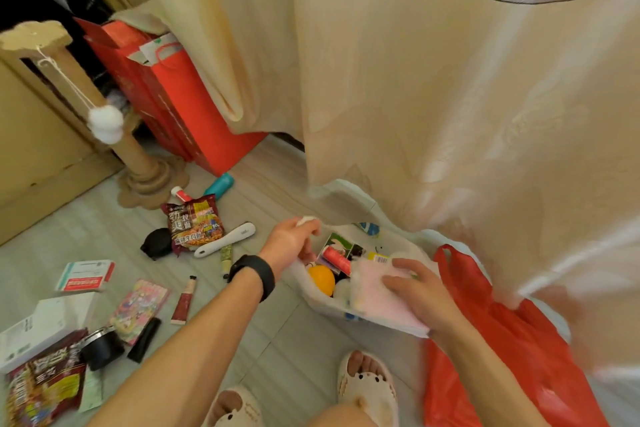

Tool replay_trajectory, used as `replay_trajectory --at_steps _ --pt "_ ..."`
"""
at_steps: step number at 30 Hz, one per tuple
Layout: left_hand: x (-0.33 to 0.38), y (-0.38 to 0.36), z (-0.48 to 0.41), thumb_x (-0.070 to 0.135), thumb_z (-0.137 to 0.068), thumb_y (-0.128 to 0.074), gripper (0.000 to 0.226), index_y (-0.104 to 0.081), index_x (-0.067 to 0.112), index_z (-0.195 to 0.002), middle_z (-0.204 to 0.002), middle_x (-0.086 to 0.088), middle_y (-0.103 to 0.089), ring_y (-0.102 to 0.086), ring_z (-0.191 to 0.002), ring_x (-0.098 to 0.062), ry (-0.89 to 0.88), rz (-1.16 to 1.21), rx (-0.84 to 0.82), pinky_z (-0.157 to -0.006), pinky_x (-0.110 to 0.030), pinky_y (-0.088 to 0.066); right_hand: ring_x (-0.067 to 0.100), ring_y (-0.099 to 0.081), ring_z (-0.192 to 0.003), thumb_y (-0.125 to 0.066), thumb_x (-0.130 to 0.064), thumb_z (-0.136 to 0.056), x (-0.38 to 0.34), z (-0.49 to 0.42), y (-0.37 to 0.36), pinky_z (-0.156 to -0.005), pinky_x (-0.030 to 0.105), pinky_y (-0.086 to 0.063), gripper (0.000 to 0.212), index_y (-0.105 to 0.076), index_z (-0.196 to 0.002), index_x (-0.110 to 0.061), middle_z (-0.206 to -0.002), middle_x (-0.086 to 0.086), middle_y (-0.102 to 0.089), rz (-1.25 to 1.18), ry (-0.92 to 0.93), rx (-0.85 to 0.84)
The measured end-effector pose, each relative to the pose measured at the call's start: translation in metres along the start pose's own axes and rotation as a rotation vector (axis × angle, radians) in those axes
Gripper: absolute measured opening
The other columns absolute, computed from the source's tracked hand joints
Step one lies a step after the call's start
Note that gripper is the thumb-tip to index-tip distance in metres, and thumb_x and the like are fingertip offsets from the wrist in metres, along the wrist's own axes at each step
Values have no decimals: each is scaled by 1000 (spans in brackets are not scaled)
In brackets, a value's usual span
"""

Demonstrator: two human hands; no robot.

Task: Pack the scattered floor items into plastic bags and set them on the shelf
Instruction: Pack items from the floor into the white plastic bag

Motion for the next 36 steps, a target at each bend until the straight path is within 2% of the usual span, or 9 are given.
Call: replay_trajectory --at_steps 4,7,9,13,16,19,25,30,36 --pt "24 -11 24 26 -96 -59 19 -68 10 -93 -49 1 -41 -37 -38 -11 -97 -279 -243 -44 -22 -36 23 -61 -83 -59 -10 -88 -14 -21 -43 -60 33 -55 13 -60 -101 -15 -98 8 -60 -166 -218 -217" --pt "20 -1 30 31 -94 -61 30 -68 7 -109 -56 1 -43 -38 -43 -12 -80 -402 -239 -44 -21 -34 29 -64 -89 -53 -5 -88 -26 -42 -60 -64 38 -59 29 -51 -117 -2 -111 18 -61 -246 -178 -128" --pt "18 14 29 32 -93 -61 36 -65 6 -116 -59 2 -45 -40 -48 -13 -79 -422 -184 -47 -22 -35 30 -66 -94 -53 -25 -82 -36 -44 -60 -76 44 -59 53 -45 -131 -10 -120 13 -62 100 -10 -49" --pt "21 38 31 33 -95 -57 48 -54 4 -134 -66 3 -55 -49 -55 -11 -98 -518 -110 -55 -23 -40 26 -62 -93 -49 -49 -88 -31 -23 -45 -73 34 -48 42 -56 -113 -16 -107 9 -64 934 238 25" --pt "27 41 33 29 -96 -58 50 -51 -1 -135 -64 4 -55 -50 -48 -6 -97 -492 -109 -59 -24 -42 32 -47 -119 -56 -71 -77 -7 -19 -24 -86 40 -45 86 -31 -142 -19 -132 10 -44 1145 275 250" --pt "29 34 34 27 -98 -55 49 -48 -3 -135 -63 5 -58 -49 -44 -5 -94 -473 -100 -55 -20 -43 34 -52 -120 -63 -62 -79 4 -24 -7 -84 40 -46 98 -14 -149 -13 -136 14 -46 970 161 206" --pt "37 29 38 21 -95 -54 20 -64 3 -94 -65 2 -62 -47 -39 -7 -58 -452 -81 -53 -21 -42 26 -59 -70 -48 -22 -93 -14 -30 28 -56 30 -39 24 -60 -97 -1 -85 13 -66 597 28 183" --pt "61 42 41 16 -94 -55 26 -51 10 -69 -61 -5 -49 -42 -46 -17 6 -225 14 -43 -20 -36 24 -52 -61 -53 -36 -90 -81 -14 45 -62 35 -41 33 -56 -70 -9 -70 10 -59 147 235 284" --pt "77 72 50 25 -95 -58 33 -51 12 -66 -43 1 -49 -48 -39 -15 -21 -54 107 -64 -30 -41 20 -45 -61 -48 -26 -95 -125 7 20 -56 33 -35 36 -52 -77 4 -67 14 -53 1 417 259"
Point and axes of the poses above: each hand's wrist, its own z-axis away from the middle knuckle, its own y-axis out of the back of the hand, x = y × z, the point moved 3 cm from there along -z, towards the middle knuckle
